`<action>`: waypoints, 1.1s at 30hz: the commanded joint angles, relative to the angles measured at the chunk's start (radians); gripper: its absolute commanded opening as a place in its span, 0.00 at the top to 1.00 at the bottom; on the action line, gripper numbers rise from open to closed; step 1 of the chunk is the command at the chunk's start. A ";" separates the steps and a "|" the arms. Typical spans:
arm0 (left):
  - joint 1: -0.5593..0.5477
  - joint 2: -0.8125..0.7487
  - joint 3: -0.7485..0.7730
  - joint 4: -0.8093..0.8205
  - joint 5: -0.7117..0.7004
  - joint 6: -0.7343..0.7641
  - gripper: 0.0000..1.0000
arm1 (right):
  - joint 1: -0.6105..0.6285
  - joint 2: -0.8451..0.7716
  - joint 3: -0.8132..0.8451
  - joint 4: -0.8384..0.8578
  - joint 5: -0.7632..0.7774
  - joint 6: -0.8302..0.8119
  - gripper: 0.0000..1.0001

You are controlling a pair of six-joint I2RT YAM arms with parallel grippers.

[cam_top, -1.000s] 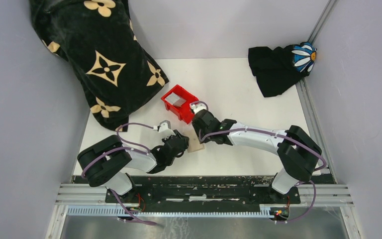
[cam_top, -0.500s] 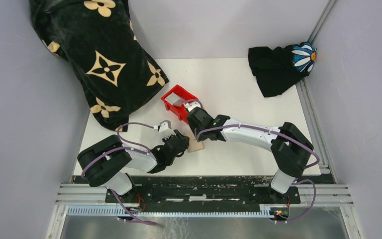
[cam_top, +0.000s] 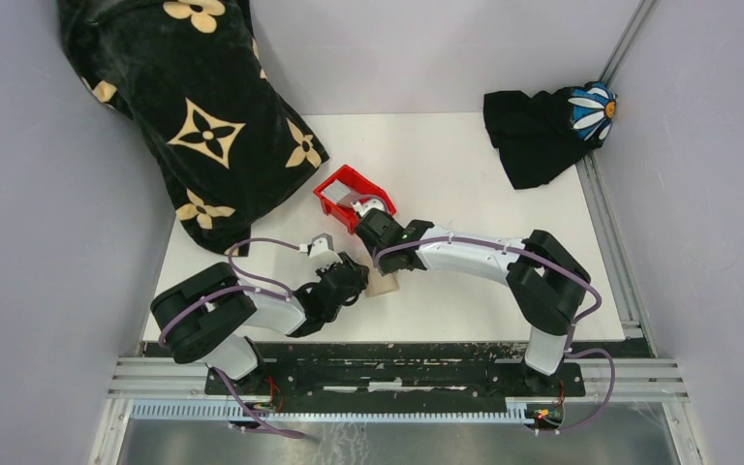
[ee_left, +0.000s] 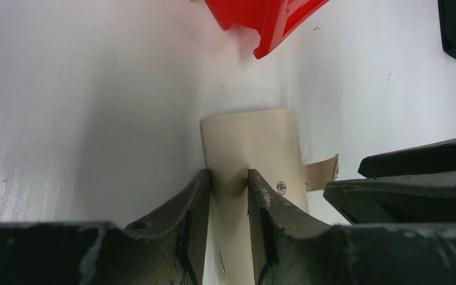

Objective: Put the credit cards into the card holder
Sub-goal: Close the card holder at the center of the board.

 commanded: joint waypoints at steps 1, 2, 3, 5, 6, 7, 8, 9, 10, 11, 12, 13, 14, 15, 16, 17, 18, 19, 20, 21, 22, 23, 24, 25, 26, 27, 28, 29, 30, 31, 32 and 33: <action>-0.004 0.014 0.004 -0.053 0.013 0.020 0.63 | 0.006 0.016 0.054 -0.007 0.036 -0.004 0.55; -0.003 0.014 0.004 -0.051 0.014 0.020 0.63 | 0.005 0.019 0.057 -0.008 0.038 -0.004 0.55; -0.003 0.016 0.004 -0.051 0.013 0.020 0.63 | 0.005 0.023 0.060 -0.010 0.040 -0.003 0.55; -0.003 0.015 0.004 -0.050 0.013 0.019 0.63 | 0.005 0.029 0.064 -0.012 0.043 -0.004 0.56; -0.004 0.014 0.002 -0.049 0.013 0.018 0.63 | 0.005 0.032 0.067 -0.013 0.046 -0.004 0.56; -0.004 0.014 0.001 -0.047 0.013 0.018 0.63 | 0.005 0.035 0.069 -0.015 0.047 -0.003 0.56; -0.003 0.014 0.000 -0.046 0.013 0.017 0.63 | 0.006 0.037 0.070 -0.015 0.049 -0.003 0.56; -0.004 0.014 -0.001 -0.045 0.013 0.017 0.63 | 0.005 0.039 0.071 -0.015 0.050 -0.004 0.57; -0.005 0.014 -0.001 -0.045 0.013 0.016 0.63 | 0.005 0.041 0.071 -0.013 0.052 -0.002 0.57; -0.003 0.014 0.000 -0.045 0.013 0.016 0.63 | 0.005 0.043 0.074 -0.014 0.052 -0.002 0.58; -0.004 0.015 -0.001 -0.045 0.013 0.016 0.63 | 0.005 0.045 0.075 -0.016 0.053 -0.001 0.59; -0.004 0.016 0.000 -0.045 0.013 0.016 0.63 | 0.005 0.047 0.077 -0.016 0.053 -0.002 0.60; -0.004 0.016 -0.001 -0.045 0.013 0.015 0.63 | 0.004 0.047 0.077 -0.016 0.054 -0.001 0.61; -0.003 0.016 -0.002 -0.045 0.013 0.015 0.63 | 0.004 0.049 0.078 -0.016 0.055 -0.001 0.62; -0.004 0.017 -0.002 -0.044 0.013 0.015 0.63 | 0.006 0.053 0.078 -0.017 0.056 -0.002 0.62; -0.004 0.017 -0.002 -0.044 0.013 0.015 0.63 | 0.005 0.057 0.083 -0.021 0.057 -0.001 0.63; -0.003 0.017 -0.002 -0.044 0.013 0.014 0.63 | 0.005 0.060 0.085 -0.023 0.057 -0.003 0.64; -0.003 0.016 -0.002 -0.044 0.013 0.014 0.63 | 0.005 0.060 0.085 -0.024 0.057 -0.002 0.65; -0.004 0.016 -0.002 -0.043 0.013 0.014 0.63 | 0.005 0.060 0.083 -0.022 0.057 0.000 0.65; -0.004 0.016 -0.002 -0.044 0.013 0.013 0.63 | 0.006 0.058 0.081 -0.020 0.057 0.000 0.66; -0.004 0.016 -0.002 -0.043 0.013 0.014 0.63 | 0.006 0.056 0.079 -0.018 0.057 -0.001 0.67; -0.005 0.016 -0.002 -0.043 0.013 0.014 0.63 | 0.006 0.054 0.079 -0.017 0.058 -0.001 0.67; -0.004 0.018 -0.002 -0.043 0.013 0.013 0.63 | 0.006 0.053 0.079 -0.017 0.060 0.000 0.68; -0.004 0.020 -0.002 -0.042 0.013 0.014 0.63 | 0.006 0.052 0.079 -0.016 0.060 0.000 0.69; -0.004 0.019 -0.001 -0.042 0.013 0.014 0.63 | 0.006 0.051 0.079 -0.016 0.060 -0.001 0.70; -0.002 0.020 -0.001 -0.042 0.013 0.013 0.63 | 0.007 0.051 0.079 -0.016 0.059 -0.001 0.71; -0.003 0.020 0.000 -0.042 0.013 0.014 0.63 | 0.007 0.049 0.078 -0.014 0.059 -0.001 0.71; -0.003 0.021 0.000 -0.042 0.013 0.012 0.63 | 0.006 0.045 0.075 -0.010 0.059 0.001 0.72; -0.004 0.022 0.000 -0.042 0.013 0.012 0.63 | 0.007 0.042 0.073 -0.008 0.059 0.001 0.73; -0.004 0.022 -0.001 -0.042 0.013 0.011 0.63 | 0.007 0.038 0.070 -0.006 0.058 0.002 0.74; -0.005 0.023 -0.002 -0.041 0.013 0.011 0.63 | 0.009 0.037 0.071 -0.006 0.058 0.002 0.75; -0.005 0.024 -0.002 -0.041 0.013 0.010 0.63 | 0.009 0.036 0.070 -0.007 0.057 0.002 0.77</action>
